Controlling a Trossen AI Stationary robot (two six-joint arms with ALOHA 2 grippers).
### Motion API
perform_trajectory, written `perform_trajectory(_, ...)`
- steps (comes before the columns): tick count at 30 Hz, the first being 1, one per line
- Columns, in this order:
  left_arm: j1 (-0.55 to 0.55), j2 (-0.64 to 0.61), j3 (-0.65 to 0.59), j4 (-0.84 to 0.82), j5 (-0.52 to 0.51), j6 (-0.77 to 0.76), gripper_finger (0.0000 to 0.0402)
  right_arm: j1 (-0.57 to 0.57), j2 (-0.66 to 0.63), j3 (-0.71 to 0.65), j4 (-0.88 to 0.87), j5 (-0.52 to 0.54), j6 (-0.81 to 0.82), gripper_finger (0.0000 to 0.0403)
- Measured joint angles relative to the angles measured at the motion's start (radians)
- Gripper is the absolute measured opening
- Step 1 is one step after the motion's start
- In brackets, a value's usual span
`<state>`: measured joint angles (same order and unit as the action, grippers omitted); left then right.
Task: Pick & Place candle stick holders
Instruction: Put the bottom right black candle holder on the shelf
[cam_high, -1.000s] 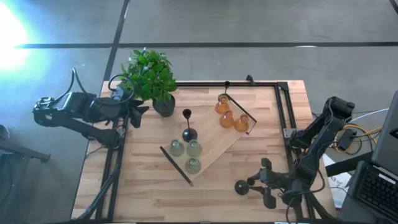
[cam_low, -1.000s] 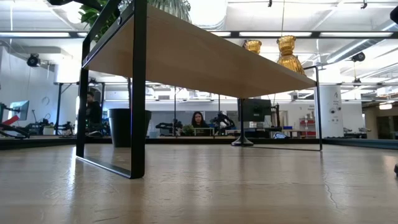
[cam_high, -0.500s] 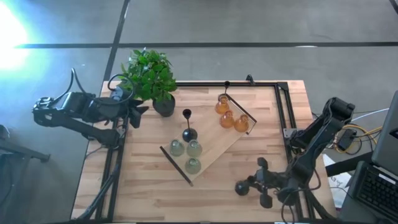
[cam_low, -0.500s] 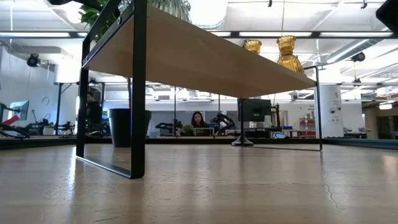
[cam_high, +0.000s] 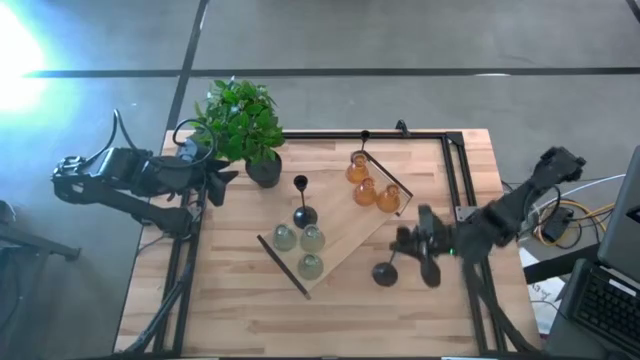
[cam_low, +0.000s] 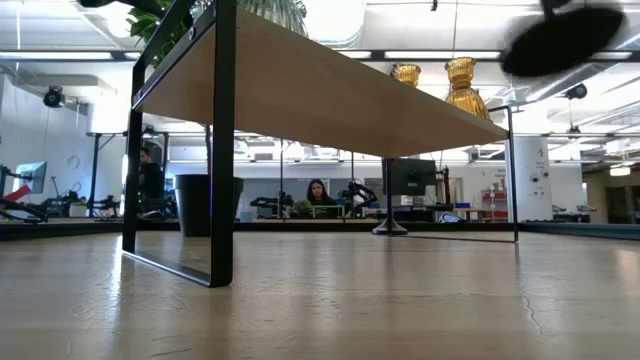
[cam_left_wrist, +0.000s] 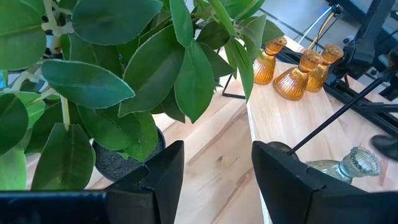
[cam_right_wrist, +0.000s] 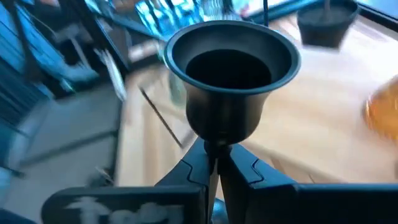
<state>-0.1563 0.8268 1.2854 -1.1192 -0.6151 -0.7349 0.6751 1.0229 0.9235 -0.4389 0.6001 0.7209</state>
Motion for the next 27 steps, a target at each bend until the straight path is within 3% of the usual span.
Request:
perform_trajectory(3, 0.000, 0.000, 0.000, 0.000, 0.000, 0.020, 0.0193, -0.091, -0.018, 0.092, 0.008, -0.082, -0.092, 0.0010)
perform_trajectory(10, 0.000, 0.000, -0.001, -0.001, 0.000, 0.041, 0.0193, -0.276, 0.075, 0.296, -0.144, -0.134, -0.289, 0.0010)
perform_trajectory(17, 0.000, 0.000, -0.001, -0.001, -0.016, 0.092, 0.0193, -0.434, 0.212, 0.355, -0.123, -0.303, -0.435, 0.0009)
perform_trajectory(27, 0.000, 0.000, -0.001, -0.001, -0.032, 0.112, 0.0193, -0.515, 0.295, 0.366, 0.018, -0.324, -0.571, 0.0009)
